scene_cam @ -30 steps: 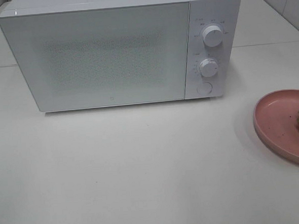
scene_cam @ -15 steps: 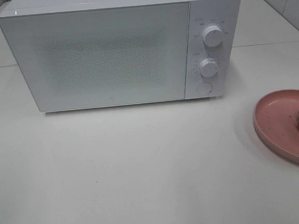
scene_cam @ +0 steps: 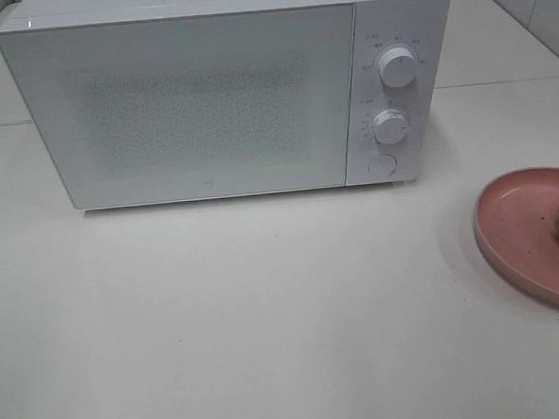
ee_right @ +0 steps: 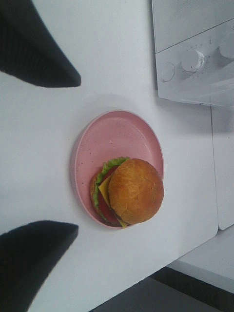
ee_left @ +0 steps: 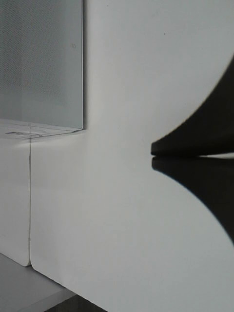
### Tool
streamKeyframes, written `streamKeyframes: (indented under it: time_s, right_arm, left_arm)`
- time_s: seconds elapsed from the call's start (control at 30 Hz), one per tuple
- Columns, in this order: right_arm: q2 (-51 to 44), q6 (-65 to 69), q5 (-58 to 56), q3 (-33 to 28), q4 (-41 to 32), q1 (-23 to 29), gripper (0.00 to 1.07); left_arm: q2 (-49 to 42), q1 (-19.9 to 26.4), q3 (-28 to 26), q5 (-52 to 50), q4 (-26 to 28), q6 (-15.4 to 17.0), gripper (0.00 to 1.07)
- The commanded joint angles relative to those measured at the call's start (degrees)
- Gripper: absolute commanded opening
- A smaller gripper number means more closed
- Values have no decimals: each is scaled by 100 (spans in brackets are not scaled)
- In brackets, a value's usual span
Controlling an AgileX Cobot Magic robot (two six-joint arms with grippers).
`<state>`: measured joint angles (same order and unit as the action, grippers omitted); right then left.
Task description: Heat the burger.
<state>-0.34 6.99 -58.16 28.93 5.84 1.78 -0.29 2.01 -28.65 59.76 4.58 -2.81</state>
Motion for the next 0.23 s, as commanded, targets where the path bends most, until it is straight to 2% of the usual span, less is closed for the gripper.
streamKeyframes:
  time_s: [0.03,0.23]
  right_arm:
    - [-23,-103,74,-6,29,-40,74]
    - [-23,-103,74,-6,29,-40,74]
  left_arm:
    - [-143,17,23,-40,0,11,0]
    - [-143,17,23,-40,0,11,0]
